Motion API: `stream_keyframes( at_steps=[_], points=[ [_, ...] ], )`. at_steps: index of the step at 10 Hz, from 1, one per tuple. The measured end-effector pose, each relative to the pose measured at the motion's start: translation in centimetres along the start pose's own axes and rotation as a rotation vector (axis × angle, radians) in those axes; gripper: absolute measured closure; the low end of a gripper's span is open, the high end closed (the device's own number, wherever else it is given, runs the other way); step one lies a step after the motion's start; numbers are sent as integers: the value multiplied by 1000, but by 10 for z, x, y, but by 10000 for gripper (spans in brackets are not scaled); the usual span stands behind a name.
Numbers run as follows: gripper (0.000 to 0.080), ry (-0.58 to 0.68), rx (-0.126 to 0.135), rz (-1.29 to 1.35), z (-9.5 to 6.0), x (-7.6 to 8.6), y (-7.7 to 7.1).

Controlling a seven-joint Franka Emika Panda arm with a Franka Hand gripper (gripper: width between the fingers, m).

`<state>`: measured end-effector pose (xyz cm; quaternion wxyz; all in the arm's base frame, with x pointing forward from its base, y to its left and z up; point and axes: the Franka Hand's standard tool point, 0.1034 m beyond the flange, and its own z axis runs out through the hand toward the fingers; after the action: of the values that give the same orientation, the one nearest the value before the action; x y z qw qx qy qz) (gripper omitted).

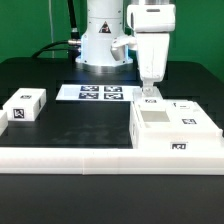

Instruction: Assemble cabinet

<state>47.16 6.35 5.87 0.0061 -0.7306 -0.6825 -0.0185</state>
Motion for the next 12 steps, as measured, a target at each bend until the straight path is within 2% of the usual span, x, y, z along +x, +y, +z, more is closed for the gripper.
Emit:
stream_keyframes(
  at_steps=[1,5,7,12],
  points=[
    [731,0,-1,-8,0,-1,1],
    [731,10,-23,-35,-2,-3,33],
    [731,11,-25,-84,-2,-6,48],
    [731,11,-25,-76,-2,-6,47]
  ],
)
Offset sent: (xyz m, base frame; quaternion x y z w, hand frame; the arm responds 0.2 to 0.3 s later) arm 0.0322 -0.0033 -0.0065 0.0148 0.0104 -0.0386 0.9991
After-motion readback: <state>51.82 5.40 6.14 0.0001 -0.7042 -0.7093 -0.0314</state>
